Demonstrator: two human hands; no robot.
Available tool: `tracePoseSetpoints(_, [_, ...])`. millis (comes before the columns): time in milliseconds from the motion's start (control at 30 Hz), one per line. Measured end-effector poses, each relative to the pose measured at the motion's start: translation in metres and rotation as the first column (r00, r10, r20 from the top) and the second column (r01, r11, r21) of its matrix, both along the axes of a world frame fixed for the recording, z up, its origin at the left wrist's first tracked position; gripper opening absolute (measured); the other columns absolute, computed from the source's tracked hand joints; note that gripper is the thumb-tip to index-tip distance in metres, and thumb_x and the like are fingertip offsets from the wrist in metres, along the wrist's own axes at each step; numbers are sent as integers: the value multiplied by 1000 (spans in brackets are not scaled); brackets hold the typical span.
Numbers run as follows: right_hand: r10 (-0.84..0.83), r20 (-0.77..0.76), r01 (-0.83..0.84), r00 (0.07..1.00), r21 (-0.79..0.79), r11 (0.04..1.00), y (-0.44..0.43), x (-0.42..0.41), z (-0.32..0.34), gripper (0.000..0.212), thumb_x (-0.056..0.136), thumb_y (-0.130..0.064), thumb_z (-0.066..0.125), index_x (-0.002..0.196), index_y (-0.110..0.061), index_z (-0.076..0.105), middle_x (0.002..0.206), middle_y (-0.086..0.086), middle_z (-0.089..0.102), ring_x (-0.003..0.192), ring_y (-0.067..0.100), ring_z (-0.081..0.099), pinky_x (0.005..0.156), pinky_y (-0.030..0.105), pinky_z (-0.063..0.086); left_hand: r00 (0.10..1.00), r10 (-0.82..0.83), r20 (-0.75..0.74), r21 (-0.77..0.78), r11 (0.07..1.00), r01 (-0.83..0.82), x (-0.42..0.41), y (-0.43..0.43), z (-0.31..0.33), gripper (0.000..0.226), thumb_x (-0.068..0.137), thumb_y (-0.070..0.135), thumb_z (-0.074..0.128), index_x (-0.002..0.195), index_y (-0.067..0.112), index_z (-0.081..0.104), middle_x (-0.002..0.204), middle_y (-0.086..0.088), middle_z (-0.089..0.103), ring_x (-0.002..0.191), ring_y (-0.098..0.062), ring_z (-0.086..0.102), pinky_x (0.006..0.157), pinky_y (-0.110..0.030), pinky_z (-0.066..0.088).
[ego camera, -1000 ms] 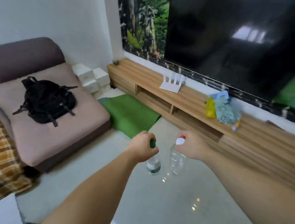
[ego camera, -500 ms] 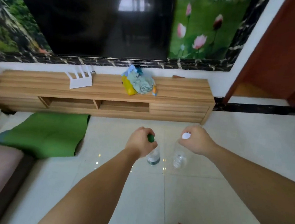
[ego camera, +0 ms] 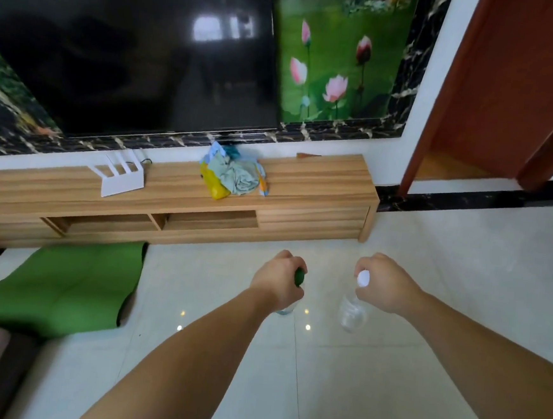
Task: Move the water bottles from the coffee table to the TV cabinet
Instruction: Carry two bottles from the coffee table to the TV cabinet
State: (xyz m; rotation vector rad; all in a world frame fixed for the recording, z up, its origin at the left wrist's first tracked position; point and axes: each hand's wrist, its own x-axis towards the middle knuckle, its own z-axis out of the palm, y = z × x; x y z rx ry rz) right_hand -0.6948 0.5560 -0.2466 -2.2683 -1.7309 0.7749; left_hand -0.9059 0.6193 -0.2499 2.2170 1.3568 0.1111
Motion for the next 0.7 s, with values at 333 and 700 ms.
tracePoseSetpoints(333, [104,22,-105,994,45,993,93,59,23,8,76,-11,65,82,-11,60,87,-1,50,87,24,56,67,31,47,997,67,-43,0,998,-67,29,80,12,29,71,18,68,99,19,63,103,-3,60,87,-21,54,69,-27,45])
tracePoseSetpoints(700, [95,57,-94,994,-22,995,253,142,11,18,74,-18,67,91,-17,64,101,0,59,89,20,59,75,36,54,998,63,-4,-40,997,-63,120,251,-20,23,70,16,64,93,20,62,99,-1,54,88,-23,55,69,-28,42])
